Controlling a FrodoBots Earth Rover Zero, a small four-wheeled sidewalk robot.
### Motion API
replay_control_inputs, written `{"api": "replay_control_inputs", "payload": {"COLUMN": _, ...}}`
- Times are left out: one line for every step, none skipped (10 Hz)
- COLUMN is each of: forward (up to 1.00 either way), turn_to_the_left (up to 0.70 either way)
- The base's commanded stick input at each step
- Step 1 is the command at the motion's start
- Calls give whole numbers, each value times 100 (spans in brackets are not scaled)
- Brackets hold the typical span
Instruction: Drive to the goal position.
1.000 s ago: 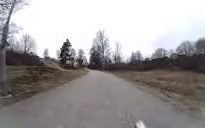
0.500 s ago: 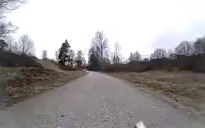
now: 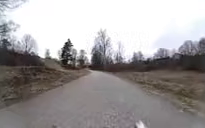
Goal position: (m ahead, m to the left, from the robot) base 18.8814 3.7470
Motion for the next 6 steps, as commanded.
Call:
{"api": "replay_control_inputs", "payload": {"forward": 70, "turn_to_the_left": 0}}
{"api": "replay_control_inputs", "payload": {"forward": 70, "turn_to_the_left": 0}}
{"api": "replay_control_inputs", "payload": {"forward": 70, "turn_to_the_left": 0}}
{"api": "replay_control_inputs", "payload": {"forward": 70, "turn_to_the_left": 0}}
{"api": "replay_control_inputs", "payload": {"forward": 70, "turn_to_the_left": 0}}
{"api": "replay_control_inputs", "payload": {"forward": 70, "turn_to_the_left": 0}}
